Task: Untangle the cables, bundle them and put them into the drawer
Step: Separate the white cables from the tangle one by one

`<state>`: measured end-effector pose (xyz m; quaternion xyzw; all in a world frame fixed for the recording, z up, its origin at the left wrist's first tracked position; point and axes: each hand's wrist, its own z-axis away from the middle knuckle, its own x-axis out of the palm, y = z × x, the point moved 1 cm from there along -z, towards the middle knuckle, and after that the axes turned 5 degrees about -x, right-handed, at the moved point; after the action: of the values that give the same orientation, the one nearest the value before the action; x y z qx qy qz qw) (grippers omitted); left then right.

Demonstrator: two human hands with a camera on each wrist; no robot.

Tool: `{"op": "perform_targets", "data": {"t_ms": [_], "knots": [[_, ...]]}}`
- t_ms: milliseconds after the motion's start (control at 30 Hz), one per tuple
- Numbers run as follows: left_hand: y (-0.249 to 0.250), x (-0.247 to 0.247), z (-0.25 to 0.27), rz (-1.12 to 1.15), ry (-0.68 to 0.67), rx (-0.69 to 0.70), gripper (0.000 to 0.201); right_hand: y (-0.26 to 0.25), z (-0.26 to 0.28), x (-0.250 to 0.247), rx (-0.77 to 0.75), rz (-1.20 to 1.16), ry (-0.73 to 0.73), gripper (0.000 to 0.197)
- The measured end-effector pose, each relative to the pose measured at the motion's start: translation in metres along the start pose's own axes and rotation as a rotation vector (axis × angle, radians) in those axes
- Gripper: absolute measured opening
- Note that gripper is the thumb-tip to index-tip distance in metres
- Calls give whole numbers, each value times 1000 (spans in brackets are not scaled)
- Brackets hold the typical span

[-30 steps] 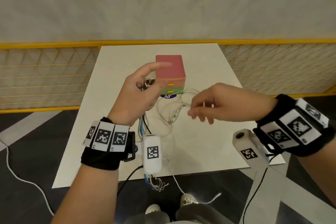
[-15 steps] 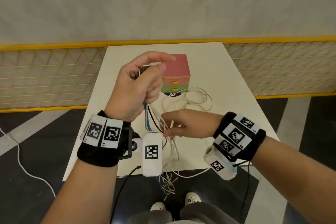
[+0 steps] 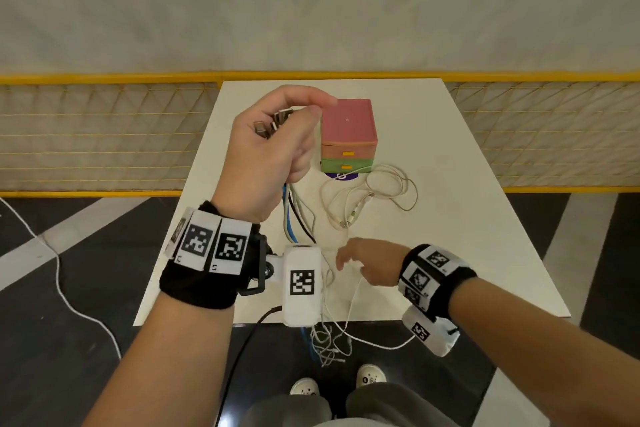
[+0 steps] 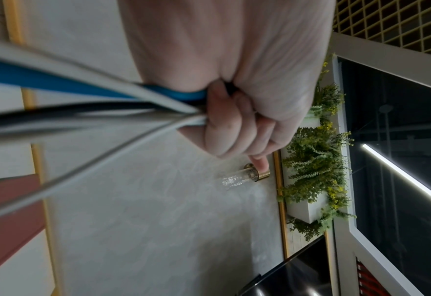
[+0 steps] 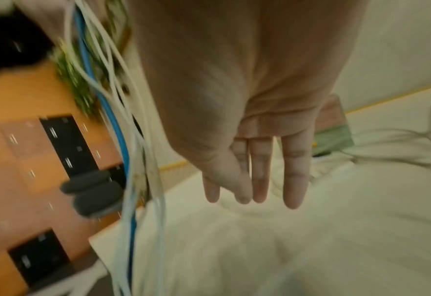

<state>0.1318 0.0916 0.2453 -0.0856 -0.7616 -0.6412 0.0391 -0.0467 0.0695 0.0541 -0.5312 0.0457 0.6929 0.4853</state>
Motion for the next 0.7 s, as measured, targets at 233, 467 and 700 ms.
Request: {"op": "perform_targets", "data": {"t_ms": [233,467,700], "knots": [[-11,0,-2,-9,37,-49,29,29,-23,45,115,104,-78,14],[-29,-9,1,-12,83,-104,26,21,-12,49,-32,143,-165,22],[-42,-27,2,-19,102,-160,26,-11,2,9,-137,-98,-62,22]]}}
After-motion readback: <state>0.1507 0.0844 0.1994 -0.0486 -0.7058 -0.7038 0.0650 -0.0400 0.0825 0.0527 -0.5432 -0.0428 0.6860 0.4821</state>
